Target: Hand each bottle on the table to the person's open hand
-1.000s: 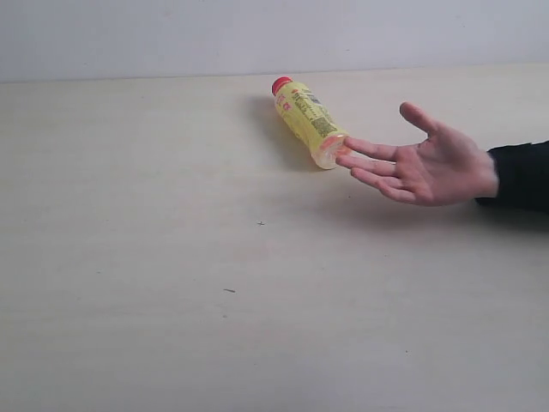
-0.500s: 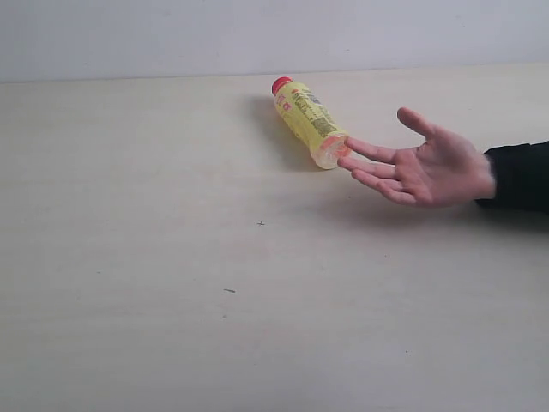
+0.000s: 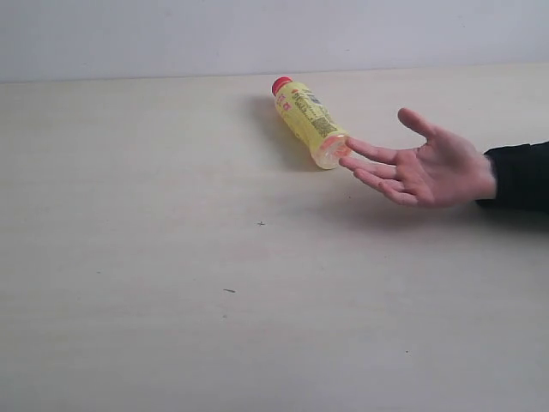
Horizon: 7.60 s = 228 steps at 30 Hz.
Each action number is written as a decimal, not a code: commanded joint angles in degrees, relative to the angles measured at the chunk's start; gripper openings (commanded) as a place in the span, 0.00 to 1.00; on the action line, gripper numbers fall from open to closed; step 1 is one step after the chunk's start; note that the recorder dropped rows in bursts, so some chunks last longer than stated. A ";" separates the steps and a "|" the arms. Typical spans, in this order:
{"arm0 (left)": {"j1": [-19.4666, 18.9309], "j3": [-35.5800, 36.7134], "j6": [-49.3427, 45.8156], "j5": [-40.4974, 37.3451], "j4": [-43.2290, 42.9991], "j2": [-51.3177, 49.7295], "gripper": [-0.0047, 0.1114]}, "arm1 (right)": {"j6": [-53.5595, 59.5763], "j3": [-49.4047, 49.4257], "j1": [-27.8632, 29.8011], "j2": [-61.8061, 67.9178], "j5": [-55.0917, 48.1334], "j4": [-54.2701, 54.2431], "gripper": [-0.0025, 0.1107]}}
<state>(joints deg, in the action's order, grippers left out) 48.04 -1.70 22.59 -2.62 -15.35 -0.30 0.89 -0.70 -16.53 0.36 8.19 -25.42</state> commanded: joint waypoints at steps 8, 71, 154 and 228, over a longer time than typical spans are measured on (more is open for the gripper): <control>-0.07 0.14 -0.04 0.72 -0.07 0.30 0.04 | 3.46 -20.45 0.20 30.34 -0.83 7.81 0.02; -0.07 0.14 -0.04 0.72 -0.29 0.30 0.04 | 15.45 -128.43 -4.07 146.94 -66.30 19.60 0.21; -0.07 0.14 -0.04 0.72 -0.29 0.30 0.04 | -3.30 -51.75 0.94 95.43 -30.36 29.12 0.02; -0.07 0.14 -0.04 0.72 -0.56 0.30 0.04 | 3.81 -19.73 0.84 11.66 -27.84 5.43 0.03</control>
<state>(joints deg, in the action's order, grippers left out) 48.04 -1.70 22.59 -2.62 -15.77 -0.30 4.02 -20.63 -16.03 13.01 -19.22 -17.80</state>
